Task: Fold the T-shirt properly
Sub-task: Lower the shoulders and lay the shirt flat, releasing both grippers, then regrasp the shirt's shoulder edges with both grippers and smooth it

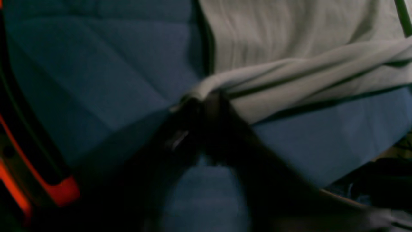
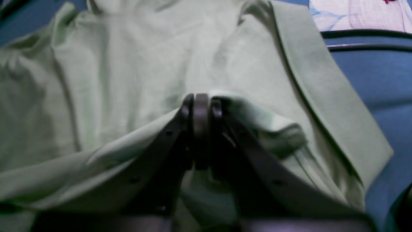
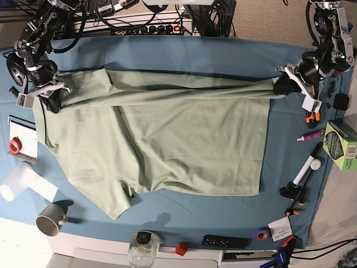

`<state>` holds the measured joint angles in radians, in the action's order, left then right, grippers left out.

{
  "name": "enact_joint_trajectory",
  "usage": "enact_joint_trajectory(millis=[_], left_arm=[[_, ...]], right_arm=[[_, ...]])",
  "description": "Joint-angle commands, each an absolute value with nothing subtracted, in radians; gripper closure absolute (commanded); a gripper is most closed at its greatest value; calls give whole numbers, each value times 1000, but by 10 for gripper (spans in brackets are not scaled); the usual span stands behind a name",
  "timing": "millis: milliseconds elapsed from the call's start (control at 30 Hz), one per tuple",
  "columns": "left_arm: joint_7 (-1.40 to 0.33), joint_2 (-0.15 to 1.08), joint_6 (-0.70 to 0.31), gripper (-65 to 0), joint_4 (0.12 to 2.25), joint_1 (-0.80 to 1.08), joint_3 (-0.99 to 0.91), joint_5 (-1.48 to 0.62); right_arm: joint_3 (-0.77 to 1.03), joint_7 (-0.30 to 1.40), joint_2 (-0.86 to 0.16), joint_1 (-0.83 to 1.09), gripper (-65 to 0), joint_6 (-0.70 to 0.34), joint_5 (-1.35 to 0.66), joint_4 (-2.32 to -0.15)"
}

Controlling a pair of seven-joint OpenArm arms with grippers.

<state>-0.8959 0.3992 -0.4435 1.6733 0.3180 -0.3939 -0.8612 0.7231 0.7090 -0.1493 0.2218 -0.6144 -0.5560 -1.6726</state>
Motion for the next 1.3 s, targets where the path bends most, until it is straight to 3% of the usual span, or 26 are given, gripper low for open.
enact_joint_trajectory(millis=[0, 33, 100, 300, 467, 667, 800, 1100, 1267], left_arm=[[-873, 415, -445, -255, 1686, 313, -402, -874], [-867, 415, -444, -295, 1686, 313, -402, -873], [-866, 415, -444, -303, 1686, 313, -402, -858], [-872, 416, -437, -303, 1689, 313, -402, -850], [-903, 416, -446, -303, 1745, 322, -420, -844], [-921, 416, -469, -303, 1879, 351, -464, -844], [-927, 416, -472, -303, 1946, 362, -504, -836], [-928, 416, -471, -303, 1965, 391, -568, -837], [-927, 416, -471, -303, 1965, 391, -568, -837]], right_arm=[[727, 669, -166, 213, -168, -632, -575, -1688], [727, 667, -165, 213, -248, -632, -575, -1688], [727, 659, -165, 213, -292, -631, -577, -1688], [737, 706, -165, 215, -292, -628, -622, -1688], [859, 821, -134, 224, -292, -628, -792, -1689], [980, 843, -108, 328, -292, -591, -901, -1689], [990, 849, -107, 389, -292, -495, -904, -1688], [990, 819, -113, 375, -292, -458, -852, -1674], [989, 820, -139, 318, -292, -458, -865, -1547]])
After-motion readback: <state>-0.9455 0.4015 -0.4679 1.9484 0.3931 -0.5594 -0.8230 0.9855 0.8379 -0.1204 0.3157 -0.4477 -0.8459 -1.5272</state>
